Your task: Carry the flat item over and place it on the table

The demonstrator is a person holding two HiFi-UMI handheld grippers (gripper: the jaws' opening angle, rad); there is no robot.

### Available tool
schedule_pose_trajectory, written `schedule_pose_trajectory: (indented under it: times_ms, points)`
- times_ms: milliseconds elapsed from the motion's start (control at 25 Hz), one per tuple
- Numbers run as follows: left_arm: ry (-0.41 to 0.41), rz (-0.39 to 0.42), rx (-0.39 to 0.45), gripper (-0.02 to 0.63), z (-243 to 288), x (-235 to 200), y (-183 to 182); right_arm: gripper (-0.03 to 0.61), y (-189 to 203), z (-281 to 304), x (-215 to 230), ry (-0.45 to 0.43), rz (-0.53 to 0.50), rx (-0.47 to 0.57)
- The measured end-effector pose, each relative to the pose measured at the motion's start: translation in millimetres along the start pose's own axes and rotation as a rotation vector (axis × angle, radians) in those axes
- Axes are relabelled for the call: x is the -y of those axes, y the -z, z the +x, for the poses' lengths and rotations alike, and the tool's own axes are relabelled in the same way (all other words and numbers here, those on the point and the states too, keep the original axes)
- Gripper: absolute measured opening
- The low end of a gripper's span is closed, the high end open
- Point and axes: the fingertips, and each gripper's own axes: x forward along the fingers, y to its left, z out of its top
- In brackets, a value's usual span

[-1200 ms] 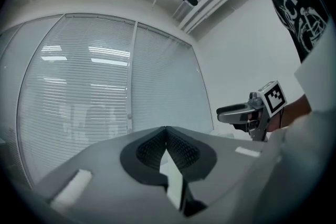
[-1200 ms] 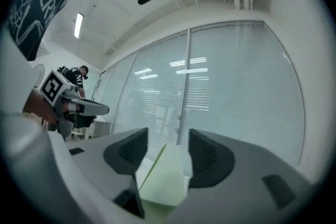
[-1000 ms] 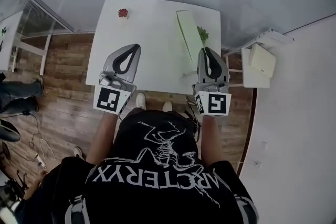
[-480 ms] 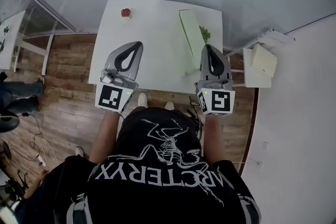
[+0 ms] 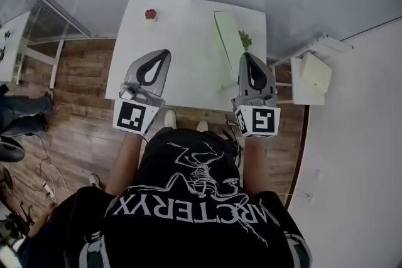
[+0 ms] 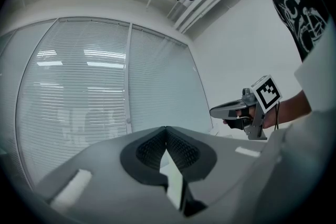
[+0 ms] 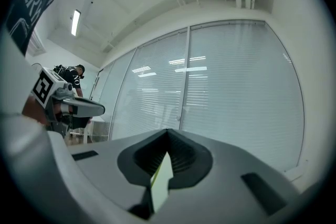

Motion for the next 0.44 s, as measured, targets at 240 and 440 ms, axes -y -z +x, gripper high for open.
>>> schedule_pose_trajectory:
  times_ms: [240,440]
  points:
    - [-0.007,0.008,0.0,0.011,-0.5,-1.5,1.1,0.012,0.7,-1.7,1.9,0.002,-0.002,-0.004]
    - [-0.001,-0.001,0.001,0.011,1.6,-0.7,1.0,0.012,2.3,-1.4,4.6,0.004,-0.001,-0.006]
